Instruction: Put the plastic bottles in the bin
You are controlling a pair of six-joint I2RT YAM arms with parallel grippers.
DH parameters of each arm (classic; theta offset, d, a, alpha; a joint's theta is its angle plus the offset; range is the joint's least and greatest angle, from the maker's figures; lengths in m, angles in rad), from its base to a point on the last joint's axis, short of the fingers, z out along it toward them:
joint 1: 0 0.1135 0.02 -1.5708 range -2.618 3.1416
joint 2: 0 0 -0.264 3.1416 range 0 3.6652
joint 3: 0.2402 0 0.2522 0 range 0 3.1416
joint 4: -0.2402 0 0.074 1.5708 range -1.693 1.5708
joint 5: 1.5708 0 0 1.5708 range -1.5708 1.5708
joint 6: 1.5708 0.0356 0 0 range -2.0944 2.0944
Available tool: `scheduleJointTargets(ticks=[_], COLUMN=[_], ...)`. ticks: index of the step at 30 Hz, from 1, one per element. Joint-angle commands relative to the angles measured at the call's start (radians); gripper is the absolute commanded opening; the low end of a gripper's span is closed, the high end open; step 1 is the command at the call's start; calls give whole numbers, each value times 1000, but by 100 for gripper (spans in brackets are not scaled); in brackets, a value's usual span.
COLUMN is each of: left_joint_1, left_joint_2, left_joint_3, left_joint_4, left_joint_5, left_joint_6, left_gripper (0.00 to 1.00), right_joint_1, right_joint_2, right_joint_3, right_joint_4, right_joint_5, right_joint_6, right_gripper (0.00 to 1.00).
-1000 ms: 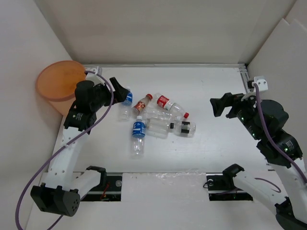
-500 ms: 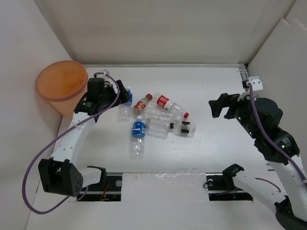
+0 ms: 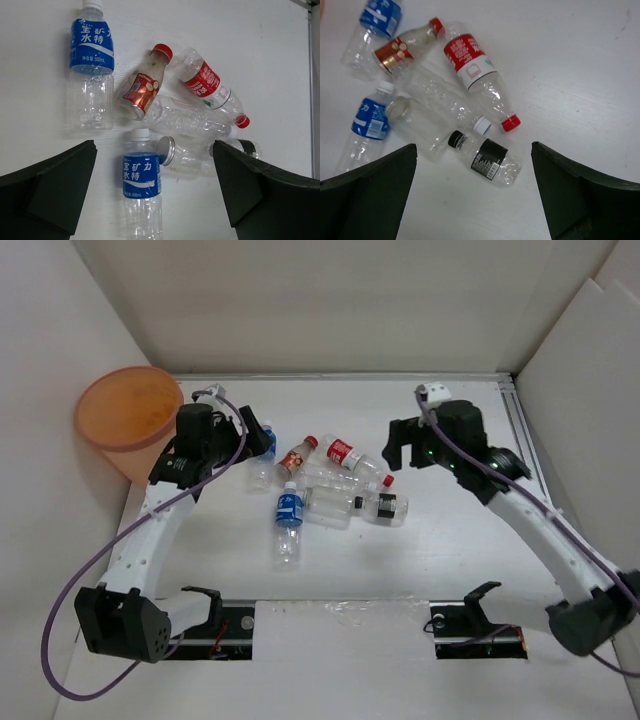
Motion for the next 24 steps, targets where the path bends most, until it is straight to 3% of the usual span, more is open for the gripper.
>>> scheduleJointTargets(ticks=[1,11,24], left_joint_1=[6,6,6], left_joint_2=[-57,-97,-97], left_joint_3=[0,-9,-29], left_joint_4=[41,32,50], left_joint_5=[-28,-76,11], left_joint_6=[6,24,24], left_gripper=[100,100,100], right_joint_1=[14,14,14], right_joint_2=[114,595,795], right_joint_3=[-6,115,196], right_joint_4=[104,170,207], right_joint_5=[-90,-33,38], right_joint_6=[-4,-52,-61], right_gripper=[100,97,94])
